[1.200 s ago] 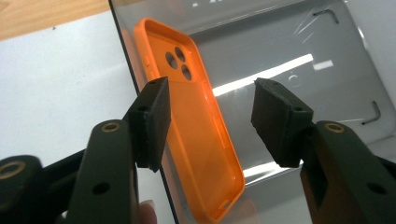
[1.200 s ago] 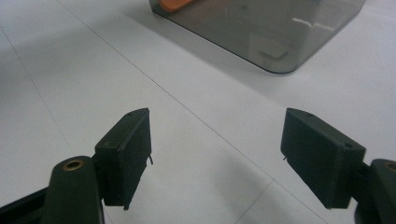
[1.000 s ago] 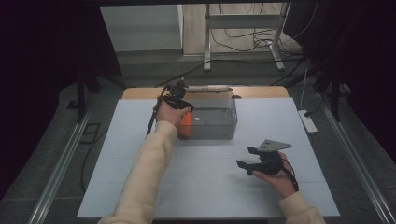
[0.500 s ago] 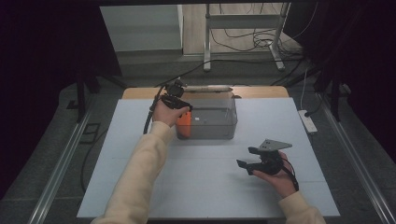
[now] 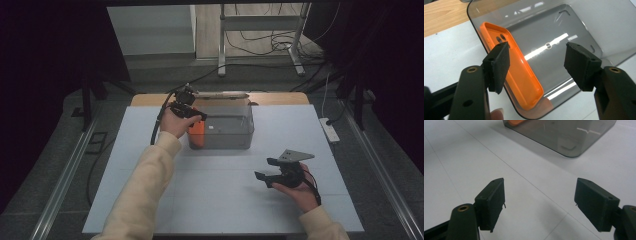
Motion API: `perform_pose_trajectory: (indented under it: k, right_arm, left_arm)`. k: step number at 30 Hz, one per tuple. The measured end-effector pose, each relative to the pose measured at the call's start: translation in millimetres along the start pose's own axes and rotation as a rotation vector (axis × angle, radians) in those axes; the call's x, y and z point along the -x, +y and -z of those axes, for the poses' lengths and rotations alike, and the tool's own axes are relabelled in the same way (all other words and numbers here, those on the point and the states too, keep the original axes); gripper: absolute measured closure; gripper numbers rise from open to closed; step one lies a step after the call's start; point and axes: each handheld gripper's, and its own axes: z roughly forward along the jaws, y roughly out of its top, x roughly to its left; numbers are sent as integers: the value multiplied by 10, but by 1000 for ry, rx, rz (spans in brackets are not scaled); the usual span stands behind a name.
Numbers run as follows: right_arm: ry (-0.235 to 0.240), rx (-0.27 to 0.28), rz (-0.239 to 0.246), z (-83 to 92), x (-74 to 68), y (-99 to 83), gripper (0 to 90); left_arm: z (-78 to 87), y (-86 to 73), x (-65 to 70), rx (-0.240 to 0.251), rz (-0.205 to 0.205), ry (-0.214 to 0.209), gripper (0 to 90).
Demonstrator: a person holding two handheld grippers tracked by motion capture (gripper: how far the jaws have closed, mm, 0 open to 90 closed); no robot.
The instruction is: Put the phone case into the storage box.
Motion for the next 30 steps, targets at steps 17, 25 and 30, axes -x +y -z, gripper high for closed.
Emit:
perform_pose_trajectory:
  k: [17, 25, 30]
  right_arm:
    - [-16, -13, 3, 12, -10, -16, 246]
    - [-26, -20, 1, 35, -7, -48, 246]
    - [-27, -13, 0, 45, -10, -53, 247]
  left_arm:
    - [309, -277, 49, 91, -81, -60, 307]
    - [456, -438, 56, 162, -109, -85, 283]
    - [503, -558, 75, 196, -140, -99, 265]
